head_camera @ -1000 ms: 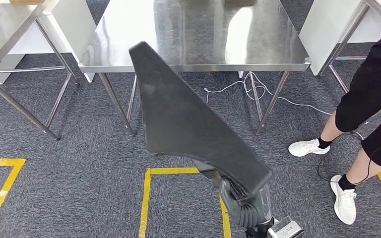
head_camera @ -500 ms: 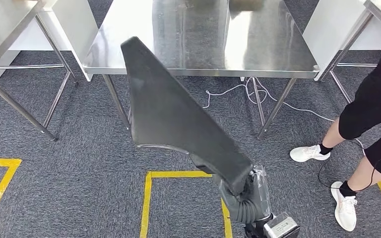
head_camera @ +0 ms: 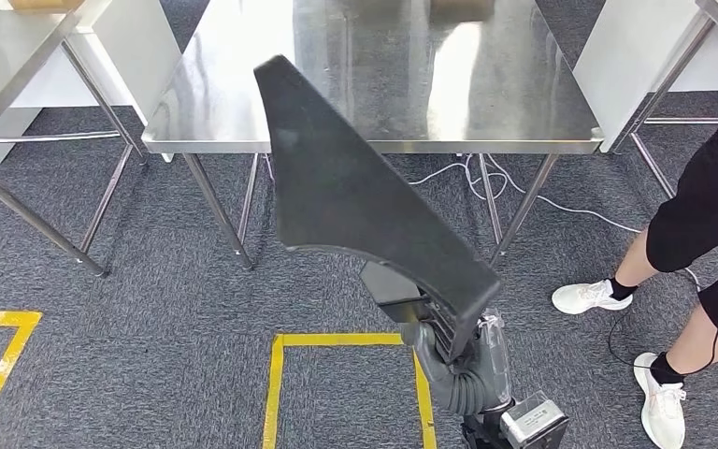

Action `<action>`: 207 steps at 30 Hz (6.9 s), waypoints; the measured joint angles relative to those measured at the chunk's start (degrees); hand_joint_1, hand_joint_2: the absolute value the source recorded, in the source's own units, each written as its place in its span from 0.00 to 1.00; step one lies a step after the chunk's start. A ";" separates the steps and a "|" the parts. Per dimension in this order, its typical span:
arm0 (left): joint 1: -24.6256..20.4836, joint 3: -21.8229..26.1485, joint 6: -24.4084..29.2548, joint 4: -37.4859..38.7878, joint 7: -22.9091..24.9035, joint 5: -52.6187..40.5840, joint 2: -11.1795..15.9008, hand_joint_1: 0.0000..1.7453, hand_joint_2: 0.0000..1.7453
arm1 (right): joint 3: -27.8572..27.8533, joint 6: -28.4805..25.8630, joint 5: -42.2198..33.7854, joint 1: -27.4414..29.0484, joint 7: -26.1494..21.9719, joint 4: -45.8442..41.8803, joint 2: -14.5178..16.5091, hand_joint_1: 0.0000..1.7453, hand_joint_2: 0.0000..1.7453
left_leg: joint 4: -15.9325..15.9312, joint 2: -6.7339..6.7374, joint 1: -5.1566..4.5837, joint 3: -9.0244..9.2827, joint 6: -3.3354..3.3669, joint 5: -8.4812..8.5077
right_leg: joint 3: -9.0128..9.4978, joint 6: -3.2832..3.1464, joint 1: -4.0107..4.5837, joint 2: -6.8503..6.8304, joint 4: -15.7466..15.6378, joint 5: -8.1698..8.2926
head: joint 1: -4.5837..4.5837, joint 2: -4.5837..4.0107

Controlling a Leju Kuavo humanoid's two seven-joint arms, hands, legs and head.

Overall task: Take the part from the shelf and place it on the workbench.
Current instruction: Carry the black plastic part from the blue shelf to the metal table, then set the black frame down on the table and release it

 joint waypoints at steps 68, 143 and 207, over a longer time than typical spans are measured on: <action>0.44 -0.02 -0.93 -0.10 0.35 -0.78 0.41 0.00 1.00 | -0.04 1.08 -0.26 -3.44 0.48 4.38 1.54 1.00 1.00 | -10.77 0.73 -0.30 0.74 1.22 9.17 | 6.07 2.57 -0.95 0.10 0.31 -6.14 | -0.18 -0.01; -1.26 1.92 -1.94 -0.67 3.49 2.34 0.09 0.00 1.00 | -1.17 -21.18 82.38 -50.53 46.55 81.31 2.83 0.00 0.00 | -13.32 -0.60 -0.66 2.13 2.75 10.08 | 5.68 2.30 1.11 0.69 -2.42 -3.83 | -0.25 -0.01; -0.63 7.86 6.60 -3.14 4.84 8.73 -3.08 0.00 0.00 | 7.92 35.33 -33.86 -15.24 -4.20 14.12 8.23 0.00 0.00 | -13.41 -0.75 -0.52 2.30 2.53 9.91 | 5.41 2.33 1.22 0.59 -2.45 -4.08 | -0.24 -0.01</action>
